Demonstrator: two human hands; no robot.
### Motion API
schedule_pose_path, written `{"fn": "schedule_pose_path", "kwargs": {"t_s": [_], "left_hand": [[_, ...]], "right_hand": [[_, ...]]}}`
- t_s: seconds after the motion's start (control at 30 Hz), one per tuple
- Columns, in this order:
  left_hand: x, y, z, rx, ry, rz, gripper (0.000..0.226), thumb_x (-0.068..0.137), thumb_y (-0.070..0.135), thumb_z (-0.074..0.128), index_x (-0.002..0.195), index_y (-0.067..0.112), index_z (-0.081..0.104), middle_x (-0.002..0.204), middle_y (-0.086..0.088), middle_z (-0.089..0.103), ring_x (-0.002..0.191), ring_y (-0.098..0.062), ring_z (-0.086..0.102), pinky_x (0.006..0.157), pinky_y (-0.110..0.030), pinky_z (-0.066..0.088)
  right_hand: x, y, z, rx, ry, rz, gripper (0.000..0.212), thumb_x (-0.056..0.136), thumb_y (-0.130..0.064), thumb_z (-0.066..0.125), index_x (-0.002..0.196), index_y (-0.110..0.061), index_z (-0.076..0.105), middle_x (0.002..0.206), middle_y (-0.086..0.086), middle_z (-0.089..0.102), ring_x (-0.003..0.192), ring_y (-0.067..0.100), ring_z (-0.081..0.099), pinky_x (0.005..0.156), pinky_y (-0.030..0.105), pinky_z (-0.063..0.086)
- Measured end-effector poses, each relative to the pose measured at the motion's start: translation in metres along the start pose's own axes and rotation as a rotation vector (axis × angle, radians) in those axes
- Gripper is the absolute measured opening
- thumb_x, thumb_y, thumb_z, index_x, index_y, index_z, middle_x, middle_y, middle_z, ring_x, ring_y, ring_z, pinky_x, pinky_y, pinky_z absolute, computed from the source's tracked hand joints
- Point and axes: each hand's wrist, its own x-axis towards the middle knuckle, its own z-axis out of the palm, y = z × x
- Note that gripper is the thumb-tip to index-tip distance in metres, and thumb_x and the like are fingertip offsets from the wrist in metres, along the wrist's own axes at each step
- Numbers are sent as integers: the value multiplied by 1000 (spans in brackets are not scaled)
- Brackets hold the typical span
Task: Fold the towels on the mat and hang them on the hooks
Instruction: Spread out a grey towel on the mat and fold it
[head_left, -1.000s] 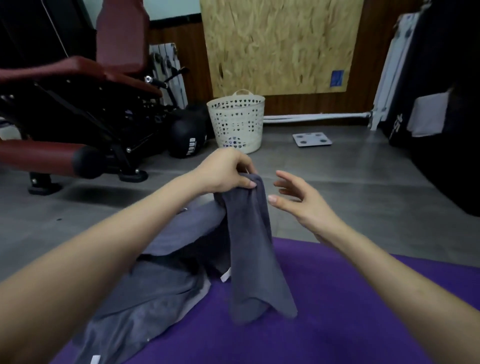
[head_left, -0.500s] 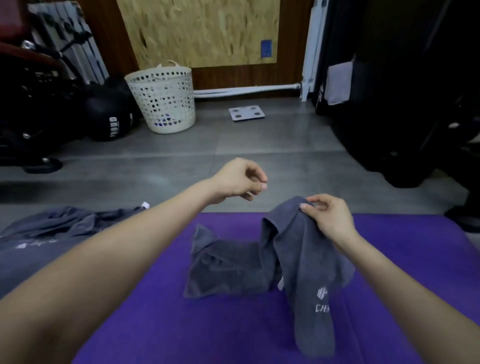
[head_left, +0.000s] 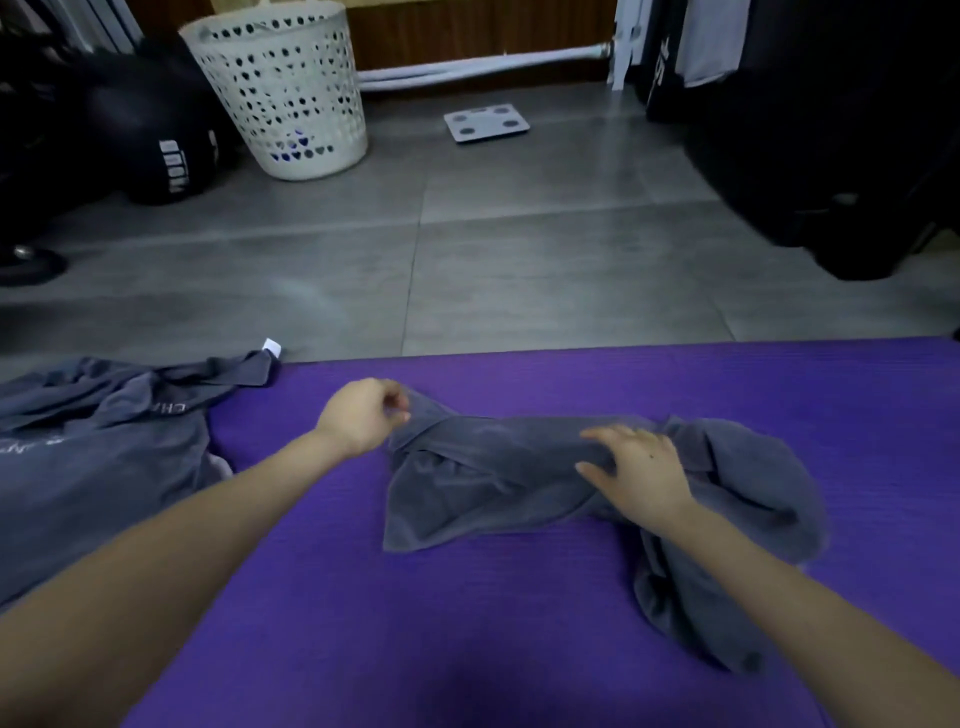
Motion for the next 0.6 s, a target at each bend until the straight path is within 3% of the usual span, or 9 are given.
{"fn": "schedule_pose_path", "kwargs": {"t_s": [0.17,0.27,0.33,0.43,0.5,0.6], "left_hand": [[40,-62,51,160,65,35,25,87,26,61,109,15,66,109,-10,63,102,-30,54,91,-30,34],[62,-79,77,111,121,61,28,88,27,61,113,16,65,112,-8,63,102,-30,51,92,-32,36],[78,-81,88,71,139,60,33,91,26,56,123,19,59,126,-4,58,111,-30,48,97,-33,36],[105,-78,94,162,13,97,45,96,28,45,140,30,38,150,6,33,137,-27,27,110,-38,25],[118,-73,95,295,-93,122,50,97,28,40,145,33,26,154,8,22,142,-24,16,114,-40,16],[129,-70,99,472,-197,126,47,96,33,42,142,33,32,146,5,39,133,-23,32,111,-44,15]], "right_hand": [[51,-3,44,55,-78,68,36,91,-37,57,122,-19,61,123,1,64,114,25,56,99,37,39],[86,-5,69,34,-137,116,38,94,-41,50,127,-23,56,126,-1,61,117,24,52,100,33,36],[105,-5,82,-16,-158,149,40,95,-43,46,130,-25,52,129,-2,58,120,24,50,99,33,33],[120,1,95,-169,-211,181,44,96,-43,41,137,-26,43,135,-1,53,124,24,45,101,35,30],[120,7,99,-253,-242,202,45,97,-44,38,139,-27,39,136,-2,51,124,23,45,101,37,28],[115,14,99,-330,-241,210,43,96,-45,39,137,-30,40,131,-4,53,121,22,46,98,38,27]]}}
